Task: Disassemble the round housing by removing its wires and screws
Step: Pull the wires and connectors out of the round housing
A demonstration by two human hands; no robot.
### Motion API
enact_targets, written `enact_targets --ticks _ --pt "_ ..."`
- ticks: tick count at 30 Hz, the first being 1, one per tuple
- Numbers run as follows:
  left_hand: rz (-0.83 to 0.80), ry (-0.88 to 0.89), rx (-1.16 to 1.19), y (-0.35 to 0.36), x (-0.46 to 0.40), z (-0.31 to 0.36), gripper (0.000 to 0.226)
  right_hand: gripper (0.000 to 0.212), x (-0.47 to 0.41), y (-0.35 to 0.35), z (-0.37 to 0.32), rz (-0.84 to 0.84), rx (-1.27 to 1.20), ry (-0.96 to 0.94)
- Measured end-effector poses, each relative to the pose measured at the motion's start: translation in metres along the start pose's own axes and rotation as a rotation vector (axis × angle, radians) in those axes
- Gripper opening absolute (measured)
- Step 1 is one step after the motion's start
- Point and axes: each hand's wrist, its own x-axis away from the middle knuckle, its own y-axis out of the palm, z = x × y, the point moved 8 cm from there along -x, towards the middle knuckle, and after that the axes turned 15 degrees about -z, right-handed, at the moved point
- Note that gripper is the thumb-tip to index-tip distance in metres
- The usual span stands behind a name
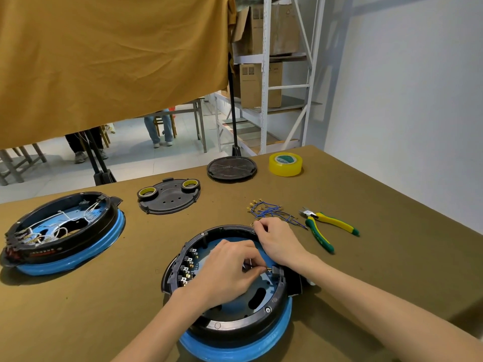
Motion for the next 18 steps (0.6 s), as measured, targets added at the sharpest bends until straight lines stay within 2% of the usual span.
enact_targets --ticks 18 --pt "0.008 0.004 0.026 0.0005 -0.0011 -0.004 0.006 0.047 -0.001 -0.0003 0.0004 0.024 -0.001 -0.014"
